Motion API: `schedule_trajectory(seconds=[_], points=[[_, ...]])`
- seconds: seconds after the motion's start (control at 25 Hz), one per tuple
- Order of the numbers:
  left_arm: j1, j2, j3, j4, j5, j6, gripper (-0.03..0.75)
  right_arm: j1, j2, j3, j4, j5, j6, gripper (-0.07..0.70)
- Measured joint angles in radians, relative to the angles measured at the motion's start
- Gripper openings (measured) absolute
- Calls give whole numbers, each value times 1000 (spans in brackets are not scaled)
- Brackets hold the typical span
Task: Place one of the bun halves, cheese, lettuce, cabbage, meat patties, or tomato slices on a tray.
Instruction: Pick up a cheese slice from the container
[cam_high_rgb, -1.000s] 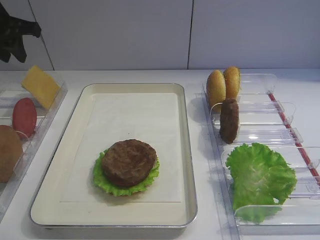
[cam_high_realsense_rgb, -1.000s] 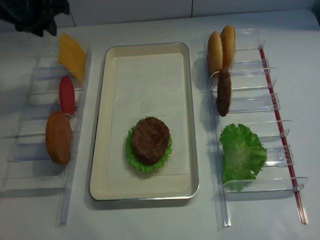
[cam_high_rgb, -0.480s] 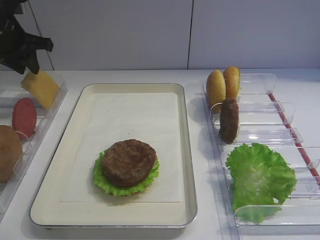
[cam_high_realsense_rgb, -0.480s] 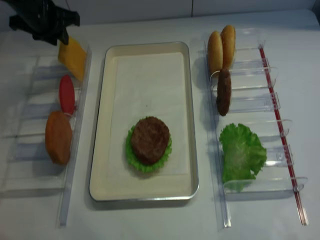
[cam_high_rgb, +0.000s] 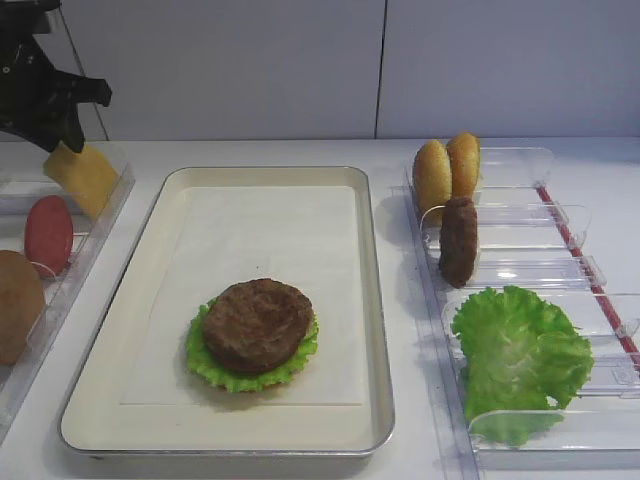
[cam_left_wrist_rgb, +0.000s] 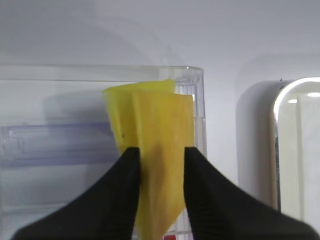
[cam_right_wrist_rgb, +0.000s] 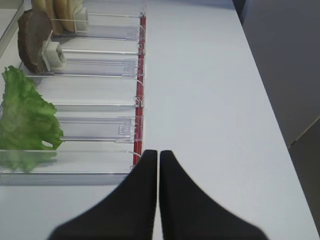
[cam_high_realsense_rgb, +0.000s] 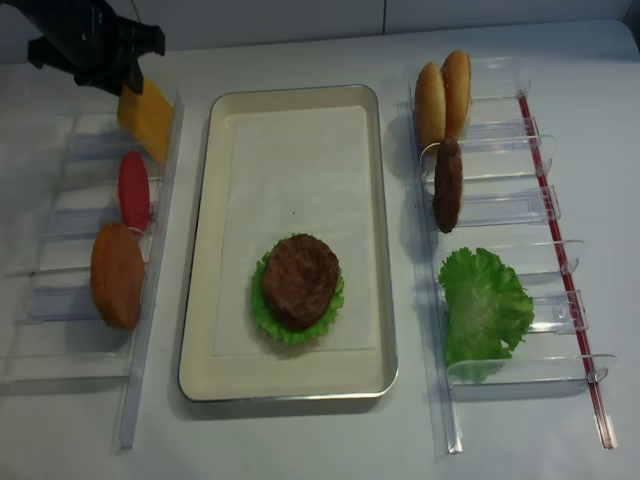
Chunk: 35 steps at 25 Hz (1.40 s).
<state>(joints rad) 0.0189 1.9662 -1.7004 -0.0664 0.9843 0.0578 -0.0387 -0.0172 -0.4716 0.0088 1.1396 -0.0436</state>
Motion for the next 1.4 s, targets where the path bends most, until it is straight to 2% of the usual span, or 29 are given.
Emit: schedule_trajectory(seconds=[0.48,0.8,1.16,1.4], points=[[0,0,0,0,34,8,221,0,0,0,0,0,0,203],[0,0,0,-6,50,41,144,0,0,0,0,0,0,203],[0,0,0,-26,51,53,123,0,0,0,0,0,0,203],[0,12,-1,-51,56,61,57,0,0,0,0,0,-1,203]])
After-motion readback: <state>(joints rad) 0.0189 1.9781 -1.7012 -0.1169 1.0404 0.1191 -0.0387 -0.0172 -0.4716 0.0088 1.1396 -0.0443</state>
